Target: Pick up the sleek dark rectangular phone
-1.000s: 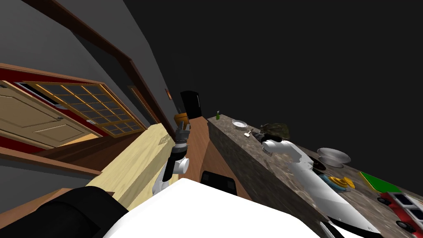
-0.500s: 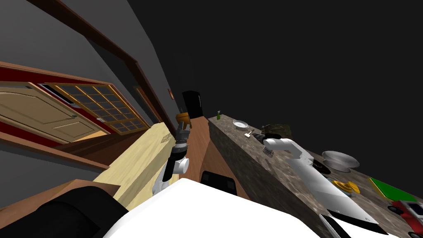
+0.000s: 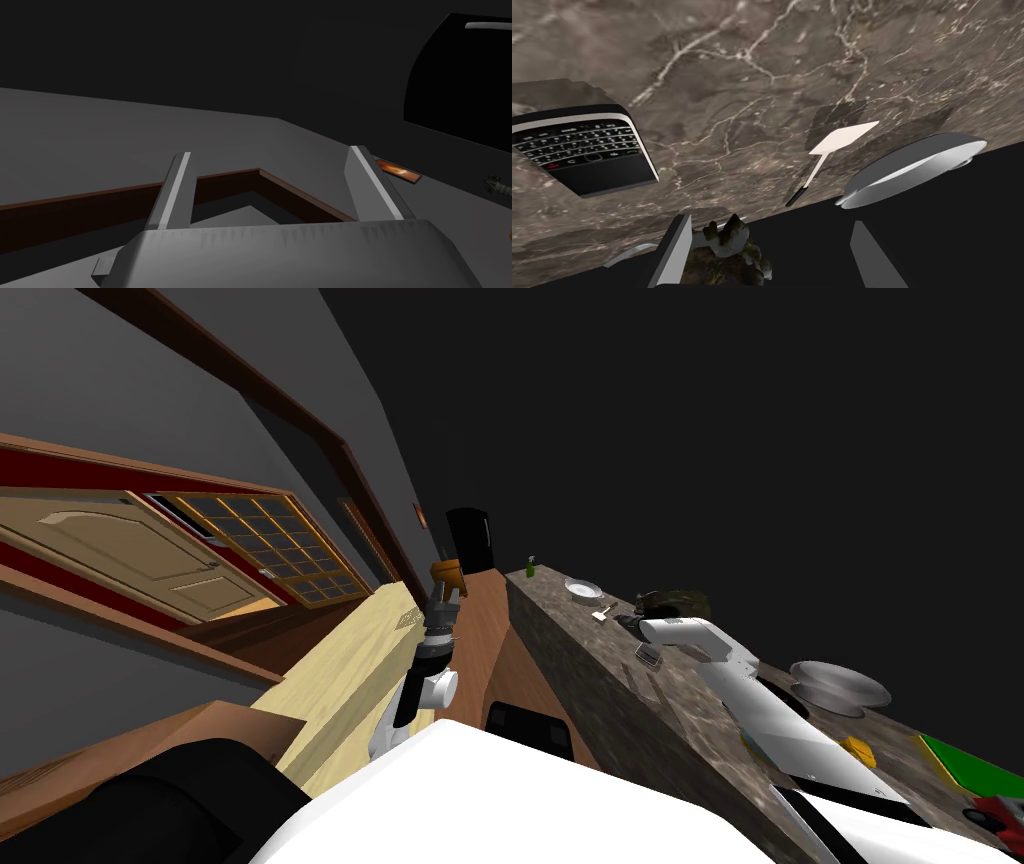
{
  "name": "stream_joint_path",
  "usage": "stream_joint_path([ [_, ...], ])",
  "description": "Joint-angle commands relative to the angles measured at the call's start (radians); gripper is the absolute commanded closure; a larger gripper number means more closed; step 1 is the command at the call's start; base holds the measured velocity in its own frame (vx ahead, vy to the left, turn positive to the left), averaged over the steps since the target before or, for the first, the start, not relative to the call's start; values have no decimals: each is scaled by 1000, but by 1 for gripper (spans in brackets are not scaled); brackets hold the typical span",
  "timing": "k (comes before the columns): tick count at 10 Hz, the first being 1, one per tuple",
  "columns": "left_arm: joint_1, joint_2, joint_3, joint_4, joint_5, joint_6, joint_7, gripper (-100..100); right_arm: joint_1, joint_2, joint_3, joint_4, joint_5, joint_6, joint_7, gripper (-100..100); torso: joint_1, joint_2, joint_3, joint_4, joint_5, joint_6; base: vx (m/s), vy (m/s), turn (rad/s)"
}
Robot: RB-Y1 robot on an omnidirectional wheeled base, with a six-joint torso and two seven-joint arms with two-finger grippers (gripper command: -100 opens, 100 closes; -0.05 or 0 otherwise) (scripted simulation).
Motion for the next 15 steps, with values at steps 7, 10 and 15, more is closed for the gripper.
stream_joint_path([
  [7, 0, 0, 0, 0, 0, 0, 0, 0, -95, -70, 53, 180, -142, 209, 123, -100, -1, -1, 0, 0, 0, 0, -18, -72, 84],
  [10, 0, 0, 0, 0, 0, 0, 0, 0, -117, -86, 73, 245, -188, 274, 158, -100, 0, -1, 0, 0, 0, 0, -13, -64, 82],
  [15, 0, 0, 0, 0, 0, 0, 0, 0, -141, -100, 102, 320, -247, 336, 201, -100, -1, -1, -1, 0, 0, 0, -4, -61, 77],
])
